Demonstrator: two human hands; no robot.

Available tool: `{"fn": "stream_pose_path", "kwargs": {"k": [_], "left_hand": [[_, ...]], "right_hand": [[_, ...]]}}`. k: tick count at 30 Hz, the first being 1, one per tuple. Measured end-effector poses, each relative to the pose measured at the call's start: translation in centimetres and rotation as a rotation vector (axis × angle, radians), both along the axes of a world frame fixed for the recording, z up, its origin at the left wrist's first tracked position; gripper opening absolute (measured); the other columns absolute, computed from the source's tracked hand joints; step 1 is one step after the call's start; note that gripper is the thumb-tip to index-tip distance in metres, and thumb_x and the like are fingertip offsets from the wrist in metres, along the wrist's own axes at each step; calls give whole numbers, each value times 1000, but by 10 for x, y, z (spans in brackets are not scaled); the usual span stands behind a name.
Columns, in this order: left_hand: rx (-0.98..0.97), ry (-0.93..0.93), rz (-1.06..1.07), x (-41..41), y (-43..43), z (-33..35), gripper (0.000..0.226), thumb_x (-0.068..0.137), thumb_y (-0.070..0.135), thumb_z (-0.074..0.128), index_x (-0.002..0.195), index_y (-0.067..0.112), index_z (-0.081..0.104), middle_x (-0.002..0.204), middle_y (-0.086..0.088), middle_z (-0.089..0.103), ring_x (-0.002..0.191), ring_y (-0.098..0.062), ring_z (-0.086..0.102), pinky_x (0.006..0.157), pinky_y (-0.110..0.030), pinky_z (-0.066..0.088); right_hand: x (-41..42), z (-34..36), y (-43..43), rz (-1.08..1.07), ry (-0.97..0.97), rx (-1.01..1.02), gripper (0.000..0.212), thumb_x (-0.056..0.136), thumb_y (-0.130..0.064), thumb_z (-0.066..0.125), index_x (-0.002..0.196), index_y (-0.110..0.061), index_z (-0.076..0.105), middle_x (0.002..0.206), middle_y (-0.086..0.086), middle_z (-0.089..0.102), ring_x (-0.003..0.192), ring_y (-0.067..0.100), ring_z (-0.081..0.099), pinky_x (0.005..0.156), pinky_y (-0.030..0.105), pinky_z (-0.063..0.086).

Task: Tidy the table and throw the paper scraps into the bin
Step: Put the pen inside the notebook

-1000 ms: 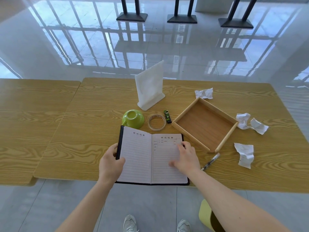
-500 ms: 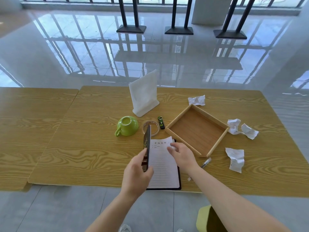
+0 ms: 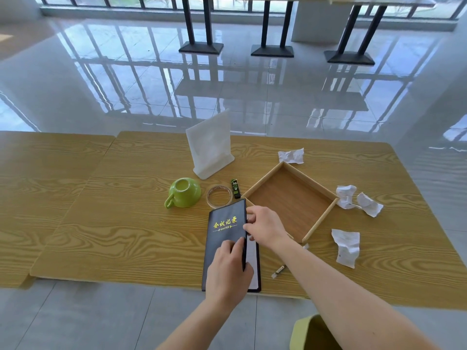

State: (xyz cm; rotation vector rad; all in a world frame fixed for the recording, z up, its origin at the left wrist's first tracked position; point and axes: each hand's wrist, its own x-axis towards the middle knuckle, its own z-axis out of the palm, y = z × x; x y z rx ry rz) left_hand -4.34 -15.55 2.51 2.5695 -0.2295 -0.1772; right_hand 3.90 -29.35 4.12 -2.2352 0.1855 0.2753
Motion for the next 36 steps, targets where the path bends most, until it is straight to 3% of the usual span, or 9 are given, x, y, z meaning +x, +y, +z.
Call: {"fn": "stream_pose_path", "kwargs": {"k": [4, 7, 10, 15, 20, 24, 28, 32, 36], "left_hand": [[118, -12, -115, -3, -13, -21, 57, 90, 47, 45, 142, 26, 38, 131, 1, 45, 124, -22, 43, 101, -38, 39], [290, 31, -208, -7, -9, -38, 63, 93, 56, 33, 149, 28, 29, 154, -7, 30, 146, -28, 20, 117, -55, 17], [383, 54, -261, -9, 1, -52, 63, 94, 60, 25, 151, 34, 17, 162, -8, 14, 150, -31, 2, 118, -61, 6], [447, 44, -285, -11, 0, -58, 64, 95, 60, 24, 152, 35, 12, 164, -10, 7, 150, -35, -4, 116, -66, 1], [416, 61, -259, -9, -2, -57, 63, 94, 62, 25, 151, 36, 17, 163, -8, 13, 151, -33, 0, 117, -63, 2], [381, -5, -174, 7, -9, -42, 53, 95, 51, 40, 141, 26, 40, 144, -5, 43, 136, -27, 34, 113, -52, 30], [395, -43, -72, 24, -25, -38, 60, 89, 55, 45, 138, 20, 41, 132, -8, 48, 120, -29, 44, 95, -45, 44], [465, 63, -8, 32, -44, -48, 89, 84, 72, 41, 150, 15, 23, 149, -14, 34, 136, -36, 30, 101, -54, 38], [532, 77, -3, 30, -52, -60, 99, 81, 74, 47, 151, 11, 15, 153, -18, 24, 139, -40, 22, 104, -60, 31]], "right_hand": [[-2, -13, -14, -16, 40, -77, 25, 80, 1, 63, 105, 0, 65, 78, 10, 69, 75, 31, 67, 72, 52, 57], [-5, -26, -20, -48, 126, -52, 32, 85, -2, 65, 116, -5, 64, 86, 7, 70, 76, 25, 70, 77, 47, 59], [-7, -34, -22, -50, 161, -46, 33, 91, -10, 61, 123, -12, 61, 92, 3, 72, 84, 20, 69, 83, 44, 58], [-17, -39, -23, 51, 122, -202, 42, 95, -18, 58, 136, -13, 55, 126, 6, 65, 117, 23, 59, 98, 34, 47], [-41, -33, -41, -155, -4, -151, 17, 93, -21, 63, 108, -18, 70, 93, -3, 72, 87, 13, 66, 79, 30, 55], [-69, -41, -68, -383, 9, -224, 13, 90, -29, 66, 80, -22, 67, 66, -10, 63, 62, 6, 59, 52, 23, 44], [-80, -52, -84, -555, 124, -256, 24, 86, -44, 67, 79, -22, 63, 70, -8, 63, 68, 11, 58, 55, 26, 41], [-80, -62, -84, -614, 179, -248, 34, 80, -54, 70, 80, -22, 57, 75, -6, 62, 73, 15, 59, 53, 27, 41], [-77, -68, -80, -592, 206, -280, 35, 79, -49, 74, 84, -20, 56, 77, -6, 59, 73, 18, 54, 51, 28, 33]]}}
